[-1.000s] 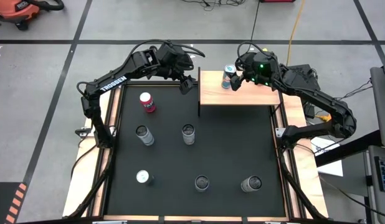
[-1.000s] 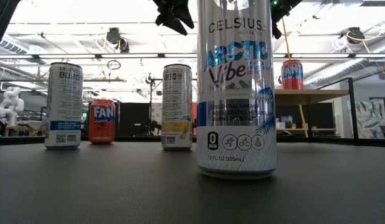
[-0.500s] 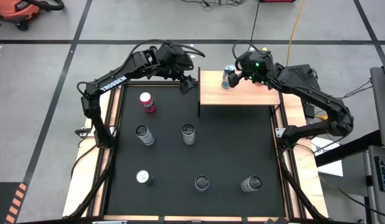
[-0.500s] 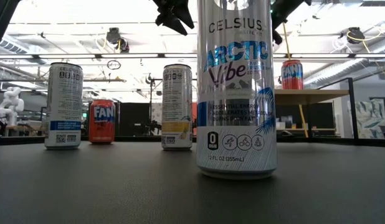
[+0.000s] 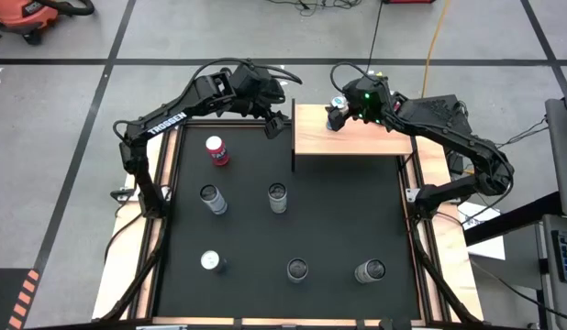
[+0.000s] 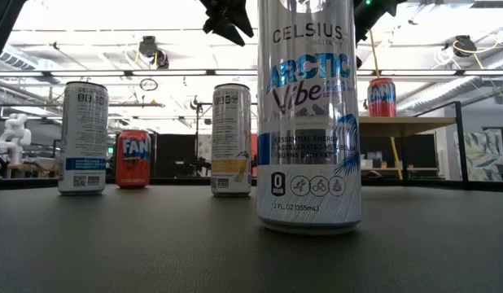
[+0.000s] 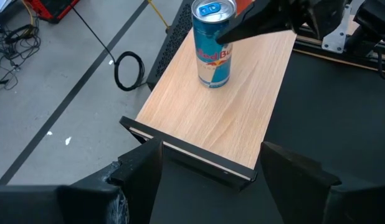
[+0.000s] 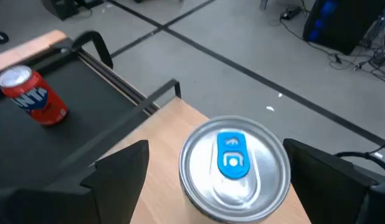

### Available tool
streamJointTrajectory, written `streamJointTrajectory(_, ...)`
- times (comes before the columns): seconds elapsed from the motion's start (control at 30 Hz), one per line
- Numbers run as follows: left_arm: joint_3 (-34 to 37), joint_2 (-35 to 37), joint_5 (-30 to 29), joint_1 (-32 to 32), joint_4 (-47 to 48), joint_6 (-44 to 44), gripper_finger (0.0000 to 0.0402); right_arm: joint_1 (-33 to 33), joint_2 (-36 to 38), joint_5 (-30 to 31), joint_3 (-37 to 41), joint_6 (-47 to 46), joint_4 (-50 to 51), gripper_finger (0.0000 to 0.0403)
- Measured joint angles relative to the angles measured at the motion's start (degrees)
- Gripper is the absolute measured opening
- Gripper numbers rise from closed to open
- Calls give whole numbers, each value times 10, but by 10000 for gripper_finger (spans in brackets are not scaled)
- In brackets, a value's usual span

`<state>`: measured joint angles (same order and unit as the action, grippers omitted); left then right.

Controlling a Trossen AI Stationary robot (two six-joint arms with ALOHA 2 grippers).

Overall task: Place canned beverage on shelf
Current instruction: Put the top blue soda can on the shelf

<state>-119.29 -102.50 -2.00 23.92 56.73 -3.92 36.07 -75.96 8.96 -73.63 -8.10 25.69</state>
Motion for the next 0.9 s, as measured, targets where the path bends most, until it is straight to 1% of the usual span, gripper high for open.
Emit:
streamJointTrajectory(0.13,0,0,0,0,0,0,267,0,1,1,0,0,-3,345)
streamJointTrajectory(0.23,0,0,0,0,0,0,267,3,0,1,0,-1,2,332)
streamJointTrajectory(0.8,0,0,0,0,0,0,267,7,4,-1,-1,3,32,209)
streamJointTrajectory(0.9,0,0,0,0,0,0,267,7,13,-2,-1,17,48,198)
